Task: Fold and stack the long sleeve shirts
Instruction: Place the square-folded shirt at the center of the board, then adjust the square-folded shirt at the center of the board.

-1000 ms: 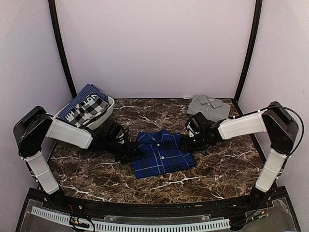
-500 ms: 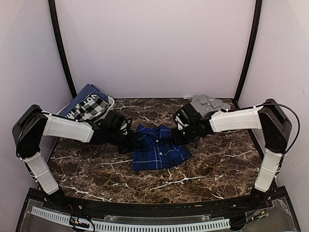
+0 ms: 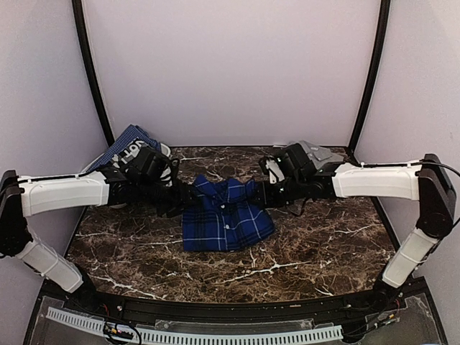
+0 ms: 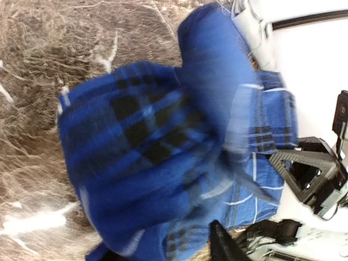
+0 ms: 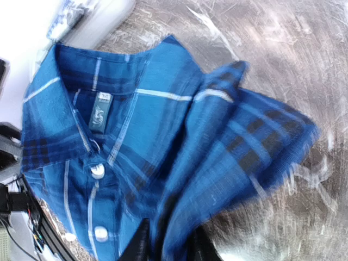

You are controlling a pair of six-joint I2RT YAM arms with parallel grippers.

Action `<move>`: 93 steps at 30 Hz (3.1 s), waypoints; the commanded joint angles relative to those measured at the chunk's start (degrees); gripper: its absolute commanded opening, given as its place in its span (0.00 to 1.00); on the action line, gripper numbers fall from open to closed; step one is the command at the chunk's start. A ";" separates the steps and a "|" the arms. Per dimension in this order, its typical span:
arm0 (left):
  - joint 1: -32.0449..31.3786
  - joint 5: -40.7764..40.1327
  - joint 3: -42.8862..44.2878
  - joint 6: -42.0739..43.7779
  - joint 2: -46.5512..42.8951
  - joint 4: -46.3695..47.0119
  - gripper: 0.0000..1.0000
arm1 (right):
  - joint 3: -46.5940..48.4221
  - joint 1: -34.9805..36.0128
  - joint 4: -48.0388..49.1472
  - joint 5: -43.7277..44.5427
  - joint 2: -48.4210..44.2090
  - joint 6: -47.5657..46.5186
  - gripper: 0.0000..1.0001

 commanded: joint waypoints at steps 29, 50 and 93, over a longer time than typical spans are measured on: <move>10.04 -1.35 9.00 14.78 20.25 0.48 0.44 | 5.83 -7.57 -0.25 -0.49 12.70 -6.29 0.48; 10.04 1.93 9.88 14.44 23.74 2.60 0.03 | 7.96 -7.48 1.30 -2.47 19.76 -4.42 0.33; 8.27 -1.49 17.79 20.02 26.23 -1.81 0.54 | -9.06 -5.59 1.09 7.12 4.50 0.82 0.10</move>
